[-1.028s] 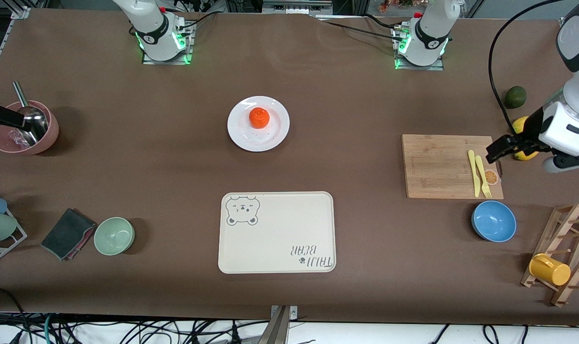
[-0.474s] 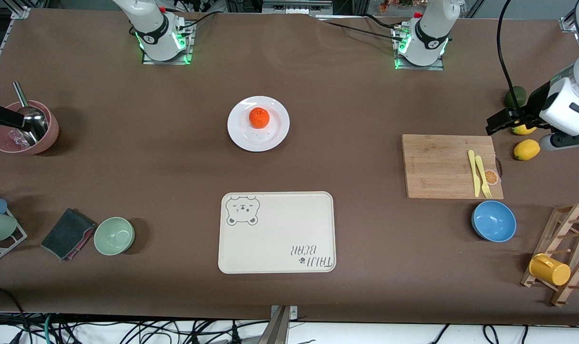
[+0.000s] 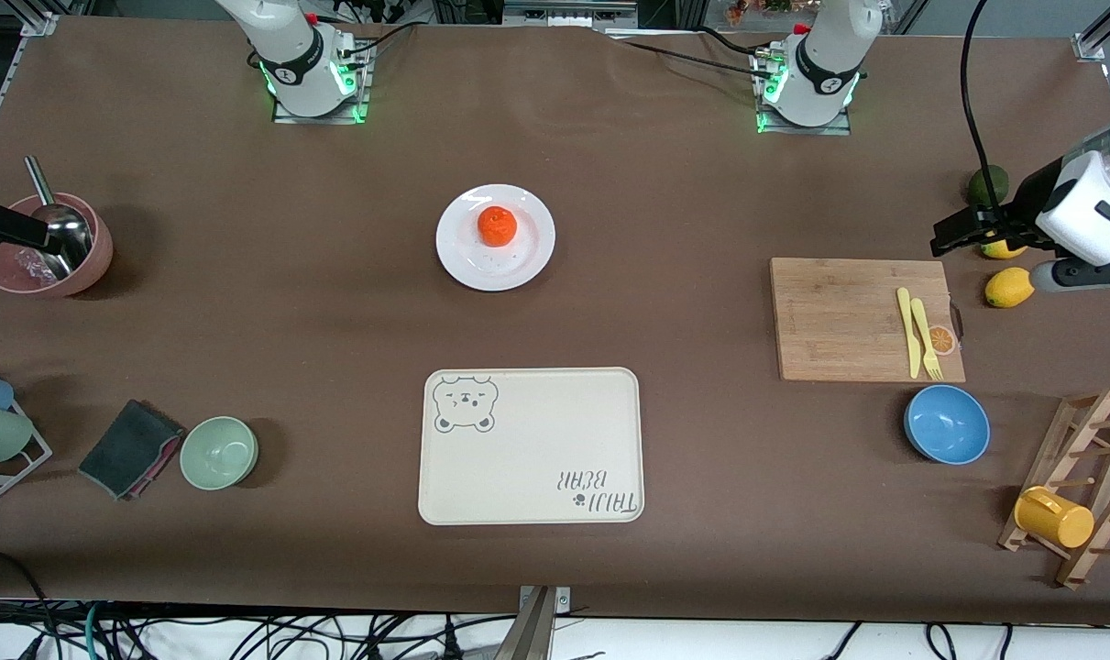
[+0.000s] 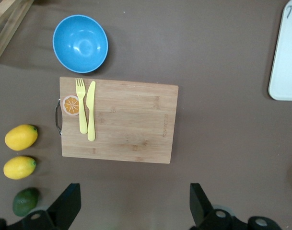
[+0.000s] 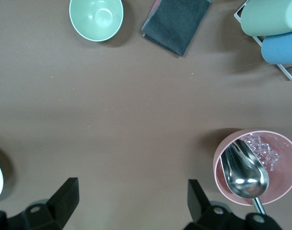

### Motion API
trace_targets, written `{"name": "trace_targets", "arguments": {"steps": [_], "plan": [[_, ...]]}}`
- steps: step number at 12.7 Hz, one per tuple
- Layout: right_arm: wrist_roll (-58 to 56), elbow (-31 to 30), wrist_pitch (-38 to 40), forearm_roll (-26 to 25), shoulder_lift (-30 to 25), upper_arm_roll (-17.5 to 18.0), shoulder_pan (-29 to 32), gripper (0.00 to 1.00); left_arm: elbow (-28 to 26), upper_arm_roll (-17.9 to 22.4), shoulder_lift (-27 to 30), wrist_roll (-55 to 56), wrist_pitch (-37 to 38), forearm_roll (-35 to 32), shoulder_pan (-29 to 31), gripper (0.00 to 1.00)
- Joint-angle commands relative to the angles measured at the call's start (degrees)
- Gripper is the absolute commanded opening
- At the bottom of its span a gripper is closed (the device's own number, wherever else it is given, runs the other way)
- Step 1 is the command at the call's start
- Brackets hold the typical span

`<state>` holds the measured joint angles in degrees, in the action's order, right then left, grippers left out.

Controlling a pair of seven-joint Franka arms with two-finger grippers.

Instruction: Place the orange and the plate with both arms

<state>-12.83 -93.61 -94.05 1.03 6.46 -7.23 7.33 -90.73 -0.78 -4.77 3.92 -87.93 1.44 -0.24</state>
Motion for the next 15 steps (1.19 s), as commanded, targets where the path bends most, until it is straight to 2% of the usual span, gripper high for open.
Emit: {"name": "trace_targets", "arguments": {"steps": [1, 6, 7, 8, 9, 12, 15], "plan": [[-0.88, 0.80, 0.09, 0.02, -0.39, 0.20, 0.14, 1.00, 5.11, 0.61, -1.38, -7.16, 1.88, 0.50, 1.02, 1.00], [-0.79, 0.80, -0.44, 0.37, -0.30, 0.72, -0.21, 1.00, 5.82, 0.52, -1.47, -7.70, 1.71, 0.58, 2.44, 1.00], [-0.79, 0.71, -0.52, 1.59, -0.13, 1.07, -0.39, 1.00, 5.82, 0.52, -1.65, -7.70, 1.45, 0.50, 2.35, 1.00], [-0.79, 0.71, -0.87, 6.56, 0.13, 1.69, -0.39, 1.00, 5.82, 0.52, -2.09, -7.70, 1.27, 0.41, 2.35, 1.00], [-0.79, 0.19, -2.27, 8.87, 0.48, 1.87, -0.65, 1.00, 5.82, 0.52, -2.26, -7.70, 1.27, 0.41, 2.35, 1.00], [0.18, 0.00, -6.23, 9.42, 2.42, 2.84, -4.33, 1.00, 5.82, 0.52, -2.35, -7.70, 1.27, 0.41, 2.35, 1.00], [-0.17, 0.00, -6.76, 9.42, 3.21, 2.84, -4.43, 1.00, 5.82, 0.52, -2.44, -7.70, 1.18, 0.41, 2.26, 1.00]]}}
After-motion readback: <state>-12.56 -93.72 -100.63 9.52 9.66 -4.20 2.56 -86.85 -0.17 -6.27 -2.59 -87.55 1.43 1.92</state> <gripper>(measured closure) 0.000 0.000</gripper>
